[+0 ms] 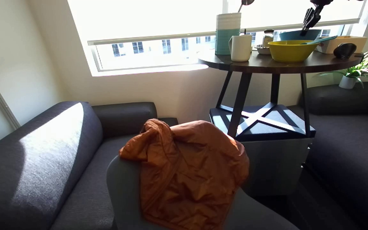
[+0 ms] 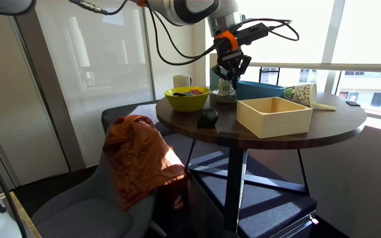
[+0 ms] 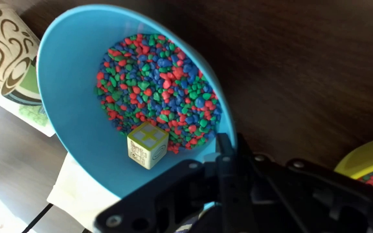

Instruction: Put the blue bowl on the table.

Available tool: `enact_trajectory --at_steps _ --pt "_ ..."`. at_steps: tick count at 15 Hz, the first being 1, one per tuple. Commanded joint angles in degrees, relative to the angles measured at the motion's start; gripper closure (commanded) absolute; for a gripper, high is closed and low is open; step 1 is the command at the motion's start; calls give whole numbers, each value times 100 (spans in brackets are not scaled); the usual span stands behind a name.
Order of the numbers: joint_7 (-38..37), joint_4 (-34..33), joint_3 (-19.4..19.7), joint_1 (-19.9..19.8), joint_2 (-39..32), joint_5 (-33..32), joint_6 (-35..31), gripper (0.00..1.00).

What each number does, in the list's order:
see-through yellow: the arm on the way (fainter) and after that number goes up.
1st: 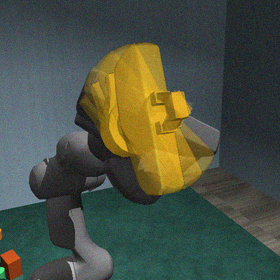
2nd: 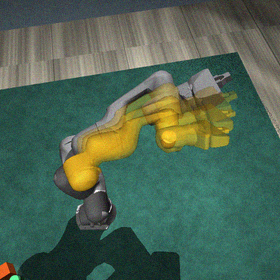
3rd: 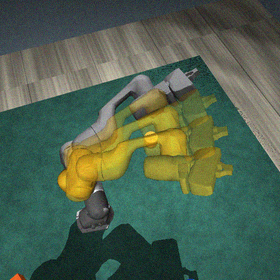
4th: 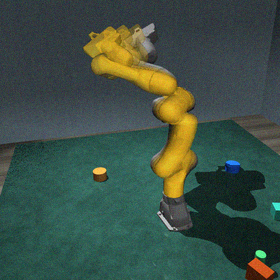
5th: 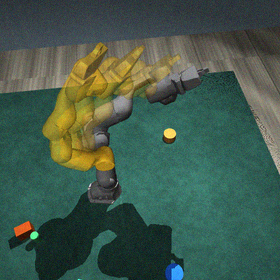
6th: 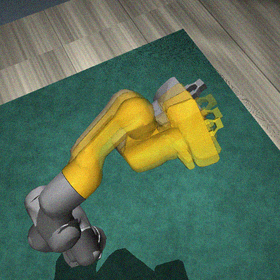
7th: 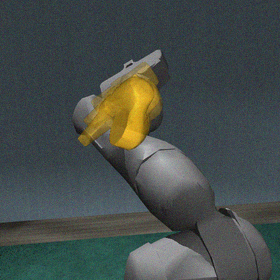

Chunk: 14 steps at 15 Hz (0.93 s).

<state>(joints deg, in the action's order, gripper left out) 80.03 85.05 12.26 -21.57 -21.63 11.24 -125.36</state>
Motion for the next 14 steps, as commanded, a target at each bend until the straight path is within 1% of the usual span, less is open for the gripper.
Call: enact_trajectory --at_steps 1,6,7,8,10,11,13,14 --pt "-78 -177 -137 -24 -89 -274 -19 99" --pt "-143 -148 -180 -9 -185 -453 -62 99" --pt "-177 -158 -167 -2 -205 -527 -3 89" --pt "-203 -170 -152 2 -207 -595 19 69" --pt "-217 -182 -161 -33 -168 -649 175 56" --pt "-93 -195 -225 -107 -97 -521 392 50" --pt "97 -174 -337 -252 89 -121 640 36" --pt "185 -158 -400 -358 231 192 757 28"
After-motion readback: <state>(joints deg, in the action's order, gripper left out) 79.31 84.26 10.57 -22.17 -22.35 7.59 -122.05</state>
